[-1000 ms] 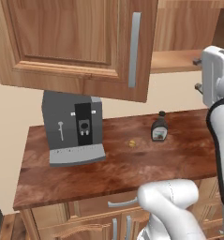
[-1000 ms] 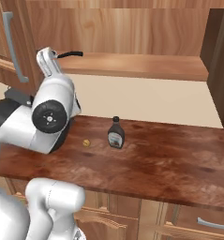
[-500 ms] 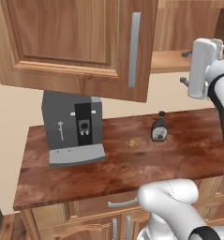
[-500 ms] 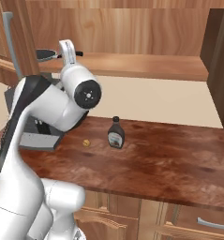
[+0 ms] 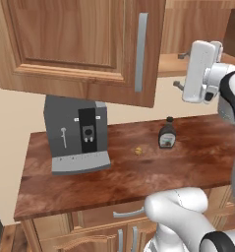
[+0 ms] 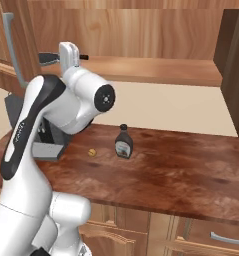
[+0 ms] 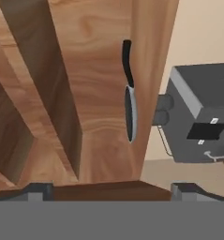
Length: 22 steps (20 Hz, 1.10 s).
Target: Pick the pan from the cabinet and place it on the stove. Then turn on the stove burner for the pan.
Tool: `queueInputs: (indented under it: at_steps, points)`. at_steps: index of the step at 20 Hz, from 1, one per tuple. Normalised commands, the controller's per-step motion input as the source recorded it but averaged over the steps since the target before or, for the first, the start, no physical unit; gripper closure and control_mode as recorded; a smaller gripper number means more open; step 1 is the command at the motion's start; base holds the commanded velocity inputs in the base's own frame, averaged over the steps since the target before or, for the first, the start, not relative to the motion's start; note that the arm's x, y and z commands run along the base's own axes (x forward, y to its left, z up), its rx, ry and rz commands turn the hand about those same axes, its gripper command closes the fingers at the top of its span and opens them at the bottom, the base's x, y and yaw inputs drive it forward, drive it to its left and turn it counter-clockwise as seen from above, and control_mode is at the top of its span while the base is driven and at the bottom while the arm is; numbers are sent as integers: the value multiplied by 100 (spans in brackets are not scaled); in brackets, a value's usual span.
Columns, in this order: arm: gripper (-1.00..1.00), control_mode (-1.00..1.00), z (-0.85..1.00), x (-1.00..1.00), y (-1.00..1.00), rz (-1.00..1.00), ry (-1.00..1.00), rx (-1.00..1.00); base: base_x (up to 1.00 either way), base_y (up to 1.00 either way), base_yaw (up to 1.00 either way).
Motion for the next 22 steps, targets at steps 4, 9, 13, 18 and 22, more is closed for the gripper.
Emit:
queueInputs:
  at_steps: [4,9,13,18,22]
  points:
    - [-100,-100,0,21,42,17,5,8,0,0,0]
    - [-100,-100,-1,19,37,16,3,3,0,0,0]
    - [-100,-100,-1,6,36,14,0,0,0,0,0]
    - [-100,-100,0,-4,43,11,0,0,0,0,0]
    - [-100,-100,0,-39,54,10,-1,0,0,0,0]
